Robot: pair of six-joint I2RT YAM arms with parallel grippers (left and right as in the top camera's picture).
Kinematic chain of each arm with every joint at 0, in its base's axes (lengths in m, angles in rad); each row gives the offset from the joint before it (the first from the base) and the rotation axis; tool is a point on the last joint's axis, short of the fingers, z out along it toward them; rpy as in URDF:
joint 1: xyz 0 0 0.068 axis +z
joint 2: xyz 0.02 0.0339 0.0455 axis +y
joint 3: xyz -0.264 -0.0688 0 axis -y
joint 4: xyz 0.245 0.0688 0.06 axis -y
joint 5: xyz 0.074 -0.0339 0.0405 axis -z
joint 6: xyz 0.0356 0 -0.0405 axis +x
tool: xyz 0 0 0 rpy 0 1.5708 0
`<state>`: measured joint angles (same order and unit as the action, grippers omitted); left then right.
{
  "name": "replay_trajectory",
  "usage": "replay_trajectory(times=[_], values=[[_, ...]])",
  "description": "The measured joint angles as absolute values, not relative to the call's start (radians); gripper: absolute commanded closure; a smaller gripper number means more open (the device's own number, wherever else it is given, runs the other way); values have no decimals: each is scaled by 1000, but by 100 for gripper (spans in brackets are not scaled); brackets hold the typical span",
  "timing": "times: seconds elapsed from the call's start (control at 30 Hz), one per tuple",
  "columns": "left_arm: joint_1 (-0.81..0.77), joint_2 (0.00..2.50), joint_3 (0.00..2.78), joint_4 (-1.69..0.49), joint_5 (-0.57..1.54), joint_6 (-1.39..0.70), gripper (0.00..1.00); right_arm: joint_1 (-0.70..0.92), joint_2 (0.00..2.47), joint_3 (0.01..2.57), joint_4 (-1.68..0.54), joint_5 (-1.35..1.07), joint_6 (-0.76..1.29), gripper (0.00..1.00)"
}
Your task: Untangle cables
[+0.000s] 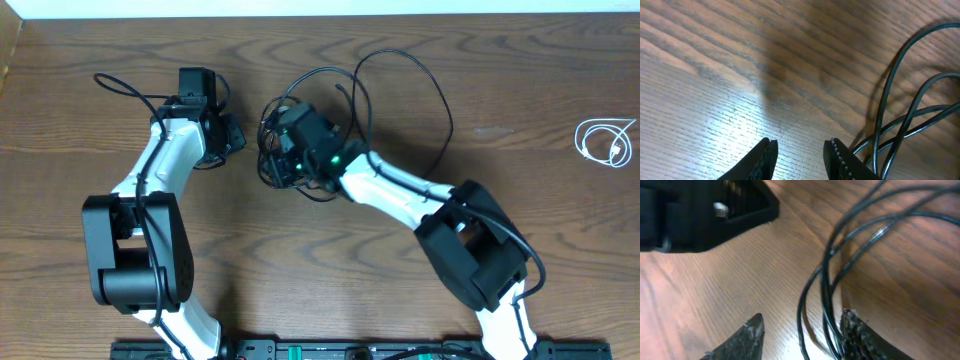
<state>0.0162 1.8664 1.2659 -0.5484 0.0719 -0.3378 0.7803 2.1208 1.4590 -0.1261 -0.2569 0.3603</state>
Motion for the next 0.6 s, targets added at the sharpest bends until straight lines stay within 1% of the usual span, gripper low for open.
replay_trajectory(times=[0.07, 0.13, 0.2, 0.27, 0.47, 0.5, 0.6], values=[[22, 1866, 1266, -555, 73, -349, 64, 801, 2121, 1459, -102, -223, 340, 57], [39, 1866, 1266, -561, 78, -367, 62, 817, 2121, 1459, -63, -194, 316, 59], [76, 1866, 1266, -563, 92, -376, 52, 826, 2121, 1459, -25, -176, 295, 60], [107, 1866, 1266, -565, 106, -394, 47, 827, 2121, 1459, -5, -164, 284, 60], [183, 1866, 1265, -571, 122, -427, 45, 827, 2122, 1459, 76, -113, 273, 60], [189, 1866, 1264, -573, 123, -430, 43, 827, 2125, 1459, 97, -110, 272, 61], [194, 1866, 1264, -576, 126, -442, 42, 827, 2149, 1460, 159, -99, 269, 62]])
